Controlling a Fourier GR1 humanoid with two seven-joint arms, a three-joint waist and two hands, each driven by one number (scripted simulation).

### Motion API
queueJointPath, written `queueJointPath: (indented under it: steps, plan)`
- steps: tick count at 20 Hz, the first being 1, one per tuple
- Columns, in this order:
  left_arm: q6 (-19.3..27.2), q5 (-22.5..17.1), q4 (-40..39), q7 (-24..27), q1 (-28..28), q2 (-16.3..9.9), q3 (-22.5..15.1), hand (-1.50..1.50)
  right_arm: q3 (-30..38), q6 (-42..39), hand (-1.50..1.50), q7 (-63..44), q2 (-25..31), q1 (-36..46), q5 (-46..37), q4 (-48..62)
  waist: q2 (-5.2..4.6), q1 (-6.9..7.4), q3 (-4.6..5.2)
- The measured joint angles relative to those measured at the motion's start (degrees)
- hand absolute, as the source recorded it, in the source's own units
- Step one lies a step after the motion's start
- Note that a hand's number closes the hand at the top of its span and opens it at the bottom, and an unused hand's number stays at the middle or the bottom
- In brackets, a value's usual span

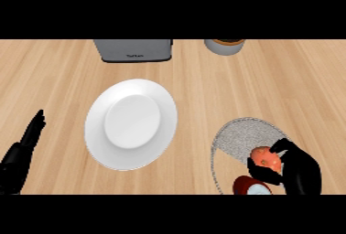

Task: Pick the squash from the placemat and place it in the plate

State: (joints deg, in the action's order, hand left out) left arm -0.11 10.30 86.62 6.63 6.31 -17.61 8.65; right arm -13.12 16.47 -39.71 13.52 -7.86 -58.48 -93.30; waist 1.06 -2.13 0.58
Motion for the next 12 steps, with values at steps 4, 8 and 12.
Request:
queueJointPath:
  steps: [4, 8, 12]
  plan:
    - [0.2, 0.3, 0.5, 0.2, 0.6, 0.3, -0.2, 0.0, -6.0, 0.3, 1.5, -7.4, -1.6, -2.9, -13.1, -11.9, -0.13, 0.25, -0.18]
    - [0.0, 0.2, 0.2, -0.2, -0.5, 0.3, 0.0, 0.0, -14.6, -2.6, 1.5, -10.7, -3.9, -3.1, -23.8, -23.0, -0.31, 0.63, -0.28]
    - [0.1, 0.9, 0.8, -0.4, -0.7, 1.1, -1.3, 0.0, -24.8, -9.0, 1.5, -13.4, -8.8, 0.6, -31.5, -29.1, -0.55, 1.58, -0.36]
